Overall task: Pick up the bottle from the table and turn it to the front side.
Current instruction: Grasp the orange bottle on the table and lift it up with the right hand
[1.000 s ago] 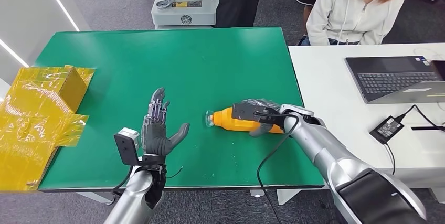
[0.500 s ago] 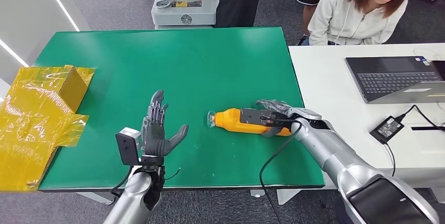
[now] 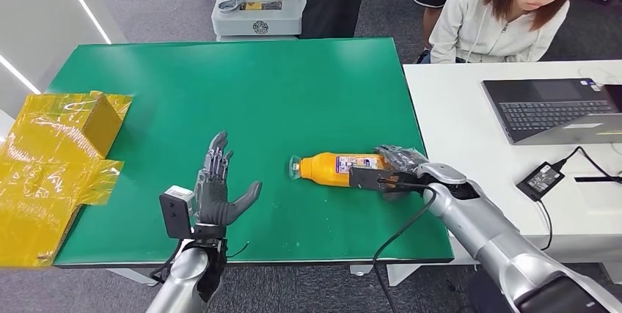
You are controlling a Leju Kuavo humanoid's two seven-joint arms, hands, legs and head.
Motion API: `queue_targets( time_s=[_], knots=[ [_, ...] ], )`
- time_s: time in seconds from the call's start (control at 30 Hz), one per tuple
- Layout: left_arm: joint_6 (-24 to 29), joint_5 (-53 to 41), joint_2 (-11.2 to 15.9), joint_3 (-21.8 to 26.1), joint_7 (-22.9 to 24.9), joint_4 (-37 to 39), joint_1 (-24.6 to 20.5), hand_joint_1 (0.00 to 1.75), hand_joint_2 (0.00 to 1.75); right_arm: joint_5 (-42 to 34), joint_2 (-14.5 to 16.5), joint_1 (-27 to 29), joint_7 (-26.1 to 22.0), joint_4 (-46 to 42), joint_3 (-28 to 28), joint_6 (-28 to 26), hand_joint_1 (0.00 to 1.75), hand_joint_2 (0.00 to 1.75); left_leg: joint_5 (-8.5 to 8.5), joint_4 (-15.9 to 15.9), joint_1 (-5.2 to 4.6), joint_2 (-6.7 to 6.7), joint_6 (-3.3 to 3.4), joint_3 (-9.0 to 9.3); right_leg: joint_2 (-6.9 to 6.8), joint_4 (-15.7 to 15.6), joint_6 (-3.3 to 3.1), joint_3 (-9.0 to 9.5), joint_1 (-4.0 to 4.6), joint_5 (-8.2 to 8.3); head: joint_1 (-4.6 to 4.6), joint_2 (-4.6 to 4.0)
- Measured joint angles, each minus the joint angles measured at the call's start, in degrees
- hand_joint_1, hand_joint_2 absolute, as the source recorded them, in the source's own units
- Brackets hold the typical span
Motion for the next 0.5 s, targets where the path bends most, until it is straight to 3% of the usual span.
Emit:
queue_targets(
  time_s=[0.13,0.3,0.37,0.43,0.5],
  knots=[
    [-0.42,-0.11,-0.05,0.0,0.03,-0.01,0.03,0.0,1.75,0.02,-0.22,0.37,-2.25,-0.31,0.14,-1.57,0.03,1.75,0.0,0.0,0.0,0.0,0.0,0.0,0.0,0.0,0.0,0.0,0.0,0.0,0.0,0.01],
    [-0.74,-0.37,-0.08,0.02,-0.11,-0.01,0.03,0.0,1.75,0.76,-0.2,1.02,-4.79,0.35,0.14,-4.39,0.35,1.75,0.0,0.0,0.0,-0.01,0.0,-0.01,-0.01,0.0,0.01,0.01,-0.01,0.0,0.01,0.0],
    [-0.79,-0.38,-0.08,0.02,-0.19,-0.01,0.04,0.0,1.75,0.95,-0.2,1.08,-5.03,0.54,0.14,-4.68,0.82,1.75,0.0,0.0,0.0,-0.01,0.0,-0.01,0.0,-0.01,0.01,0.01,0.0,0.0,0.0,0.0],
    [-0.82,-0.38,-0.08,0.02,-0.25,-0.01,0.04,0.0,1.75,1.01,-0.2,1.08,-5.16,0.66,0.14,-4.83,1.47,1.75,0.0,0.0,0.0,-0.01,0.0,-0.01,-0.01,-0.01,0.01,0.01,0.0,-0.01,-0.01,0.0],
    [-0.85,-0.39,-0.08,0.02,-0.3,-0.01,0.04,0.0,1.75,1.04,-0.18,1.05,-5.32,0.77,0.14,-4.86,1.68,1.75,0.0,0.0,0.0,-0.01,0.0,0.0,-0.01,-0.01,0.01,0.02,0.0,-0.01,0.0,0.0]
  ],
)
